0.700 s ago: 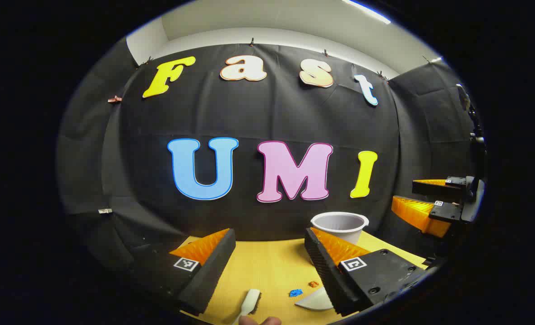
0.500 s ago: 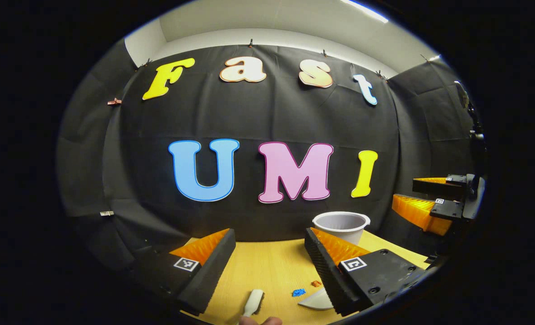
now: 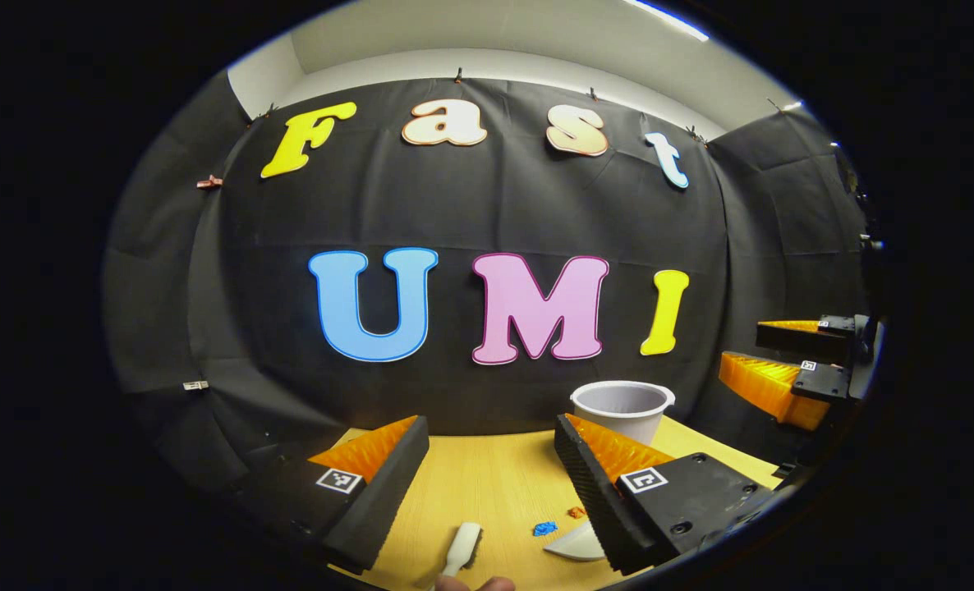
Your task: Pick up the small broom and dustpan from the desktop, sweep the trash into the dustpan with the broom, and then empty the trash into the garbage bin.
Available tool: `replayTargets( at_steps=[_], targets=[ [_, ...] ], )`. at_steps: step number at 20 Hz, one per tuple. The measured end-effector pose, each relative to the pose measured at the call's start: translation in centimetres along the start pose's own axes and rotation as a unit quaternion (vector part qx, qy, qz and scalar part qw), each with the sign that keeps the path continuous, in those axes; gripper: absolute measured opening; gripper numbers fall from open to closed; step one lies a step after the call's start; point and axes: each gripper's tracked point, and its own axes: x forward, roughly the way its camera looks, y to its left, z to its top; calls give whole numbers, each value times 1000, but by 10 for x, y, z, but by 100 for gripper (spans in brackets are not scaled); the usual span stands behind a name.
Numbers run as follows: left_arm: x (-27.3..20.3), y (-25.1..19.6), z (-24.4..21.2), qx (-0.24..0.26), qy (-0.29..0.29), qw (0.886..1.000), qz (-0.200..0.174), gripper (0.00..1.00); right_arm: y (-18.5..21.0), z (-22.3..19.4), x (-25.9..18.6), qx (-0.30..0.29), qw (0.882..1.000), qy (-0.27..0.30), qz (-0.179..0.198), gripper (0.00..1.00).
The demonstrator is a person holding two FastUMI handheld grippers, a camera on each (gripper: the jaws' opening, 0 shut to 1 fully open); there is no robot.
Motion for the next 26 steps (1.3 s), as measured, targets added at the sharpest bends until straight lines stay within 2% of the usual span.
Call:
replayTargets(
  at_steps=[5, 7, 9, 11, 13, 18, 22, 26],
  targets=[
    [-6, 0, -2, 9, 3, 1000, 4, 98, -1, -10, -1, 10, 1000, 15, 9, 96],
    [-8, -1, -9, 11, 8, 1000, 5, 98, 8, -33, -6, 26, 997, 57, 44, 96],
    [-11, 1, -14, 11, 14, 1000, 8, 98, 16, -72, -19, 41, 987, 128, 83, 97],
    [-11, 2, -19, 12, 19, 1000, 12, 98, 19, -120, -34, 59, 971, 205, 105, 96],
    [-13, 4, -24, 16, 22, 1000, 15, 98, 10, -170, -50, 64, 954, 270, 110, 96],
    [-15, 6, -31, 17, 31, 999, 19, 98, 7, -284, -78, 40, 898, 416, 138, 95],
    [-17, 8, -35, 20, 35, 999, 22, 98, 24, -338, -84, -6, 858, 488, 163, 93],
    [-19, 11, -39, 19, 41, 999, 29, 98, 33, -382, -84, -23, 834, 523, 177, 90]
  ],
)
